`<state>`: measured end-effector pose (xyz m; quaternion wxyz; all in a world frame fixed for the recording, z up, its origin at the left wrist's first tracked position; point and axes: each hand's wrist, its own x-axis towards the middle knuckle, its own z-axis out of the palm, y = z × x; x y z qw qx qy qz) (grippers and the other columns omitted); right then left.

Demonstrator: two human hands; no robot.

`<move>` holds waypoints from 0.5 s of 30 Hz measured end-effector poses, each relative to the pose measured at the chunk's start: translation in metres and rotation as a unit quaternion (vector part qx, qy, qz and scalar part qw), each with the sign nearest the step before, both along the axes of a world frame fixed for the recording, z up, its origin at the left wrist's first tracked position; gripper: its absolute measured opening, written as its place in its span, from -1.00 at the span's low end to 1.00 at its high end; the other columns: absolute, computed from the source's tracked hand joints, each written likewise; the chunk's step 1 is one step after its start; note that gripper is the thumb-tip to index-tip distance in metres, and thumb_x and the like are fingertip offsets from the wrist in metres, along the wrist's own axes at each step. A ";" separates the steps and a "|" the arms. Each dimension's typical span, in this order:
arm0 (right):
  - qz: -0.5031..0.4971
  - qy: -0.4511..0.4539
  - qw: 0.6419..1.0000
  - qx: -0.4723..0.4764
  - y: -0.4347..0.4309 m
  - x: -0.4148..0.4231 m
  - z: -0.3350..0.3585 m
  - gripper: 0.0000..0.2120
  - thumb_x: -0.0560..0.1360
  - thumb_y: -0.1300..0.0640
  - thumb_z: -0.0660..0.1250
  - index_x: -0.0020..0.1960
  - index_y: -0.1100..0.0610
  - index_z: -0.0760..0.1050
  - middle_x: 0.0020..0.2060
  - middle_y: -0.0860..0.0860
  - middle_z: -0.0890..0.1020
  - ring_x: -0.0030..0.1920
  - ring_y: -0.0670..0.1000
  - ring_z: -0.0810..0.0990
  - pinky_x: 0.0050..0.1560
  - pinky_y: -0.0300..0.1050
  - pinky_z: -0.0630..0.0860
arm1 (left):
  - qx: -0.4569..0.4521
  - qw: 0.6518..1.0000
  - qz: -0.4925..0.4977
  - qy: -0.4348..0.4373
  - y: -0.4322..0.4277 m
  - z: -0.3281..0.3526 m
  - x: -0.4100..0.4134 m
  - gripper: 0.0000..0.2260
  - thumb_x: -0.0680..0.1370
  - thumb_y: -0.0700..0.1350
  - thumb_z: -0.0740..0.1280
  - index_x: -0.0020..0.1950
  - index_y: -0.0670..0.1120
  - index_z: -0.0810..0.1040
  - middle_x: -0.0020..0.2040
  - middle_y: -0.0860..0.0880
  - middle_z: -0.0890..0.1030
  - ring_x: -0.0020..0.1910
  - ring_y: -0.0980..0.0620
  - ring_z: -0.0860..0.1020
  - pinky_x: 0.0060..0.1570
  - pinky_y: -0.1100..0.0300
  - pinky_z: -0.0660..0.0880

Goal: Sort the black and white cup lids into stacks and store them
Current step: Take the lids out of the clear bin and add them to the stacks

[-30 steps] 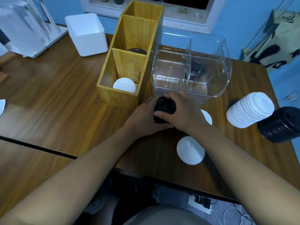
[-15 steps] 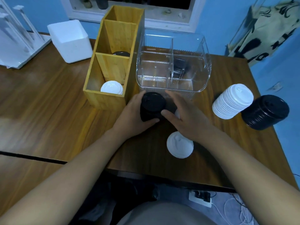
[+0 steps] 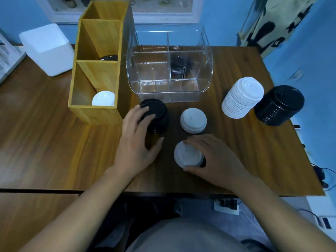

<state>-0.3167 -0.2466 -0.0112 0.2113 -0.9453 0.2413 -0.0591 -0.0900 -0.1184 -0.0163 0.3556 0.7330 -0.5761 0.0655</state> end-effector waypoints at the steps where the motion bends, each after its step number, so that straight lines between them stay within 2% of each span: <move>1: 0.005 0.002 1.000 0.011 -0.004 -0.004 0.000 -0.27 0.43 -0.34 0.41 0.51 -0.14 0.29 0.41 -0.25 0.39 0.39 -0.27 0.23 0.36 -0.30 0.20 | 0.006 1.000 -0.023 -0.021 -0.002 0.002 -0.005 -0.49 0.49 -0.09 0.53 0.38 -0.23 0.52 0.44 -0.18 0.44 0.54 -0.13 0.27 0.56 0.11 0.14; 3: 0.016 0.015 0.999 0.036 -0.015 -0.019 0.003 -0.26 0.43 -0.27 0.46 0.52 -0.19 0.26 0.37 -0.35 0.32 0.35 -0.40 0.15 0.30 -0.48 0.10 | 0.028 0.996 -0.068 -0.053 -0.008 0.006 -0.014 -0.55 0.51 -0.08 0.51 0.34 -0.20 0.56 0.39 -0.15 0.50 0.48 -0.08 0.36 0.52 0.15 0.20; 5: 0.016 0.014 0.998 0.059 -0.025 -0.035 0.006 -0.28 0.42 -0.18 0.51 0.50 -0.18 0.30 0.38 -0.37 0.32 0.37 -0.43 0.16 0.27 -0.56 0.12 | 0.073 0.991 -0.098 -0.059 -0.018 0.007 -0.026 -0.52 0.54 -0.03 0.48 0.40 -0.18 0.52 0.41 -0.12 0.47 0.45 -0.03 0.38 0.49 0.22 0.25; 7: 0.005 -0.002 0.997 0.072 -0.034 -0.048 0.005 -0.27 0.40 -0.12 0.54 0.49 -0.14 0.34 0.44 -0.29 0.36 0.44 -0.35 0.21 0.33 -0.53 0.12 | 0.117 0.987 -0.102 -0.029 -0.031 0.006 -0.040 -0.43 0.57 0.02 0.43 0.52 -0.14 0.39 0.51 -0.07 0.38 0.50 0.02 0.30 0.52 0.31 0.16; 10: -0.030 -0.005 0.997 0.064 -0.034 -0.051 0.000 -0.23 0.36 -0.26 0.52 0.49 -0.14 0.35 0.44 -0.27 0.34 0.44 -0.31 0.21 0.33 -0.53 0.09 | 0.133 0.986 -0.097 0.027 -0.054 0.002 -0.057 -0.31 0.58 0.03 0.43 0.61 -0.13 0.21 0.60 -0.08 0.23 0.58 0.02 0.17 0.50 0.35 -0.08; 12: -0.050 -0.015 0.997 0.055 -0.033 -0.050 -0.002 -0.24 0.36 -0.28 0.51 0.48 -0.09 0.37 0.37 -0.25 0.39 0.37 -0.29 0.25 0.31 -0.53 0.11 | 0.145 0.983 -0.085 0.069 -0.069 -0.001 -0.063 -0.24 0.57 0.03 0.44 0.64 -0.14 0.12 0.63 -0.10 0.17 0.60 0.00 0.12 0.49 0.29 -0.11; 15: -0.066 -0.040 0.994 0.077 -0.037 -0.052 0.007 -0.25 0.35 -0.19 0.55 0.47 -0.11 0.38 0.33 -0.29 0.42 0.36 -0.28 0.31 0.35 -0.40 0.21 | 0.155 0.979 -0.071 0.109 -0.083 -0.009 -0.063 -0.21 0.57 0.03 0.45 0.64 -0.13 0.09 0.62 -0.10 0.21 0.59 -0.01 0.15 0.48 0.29 -0.04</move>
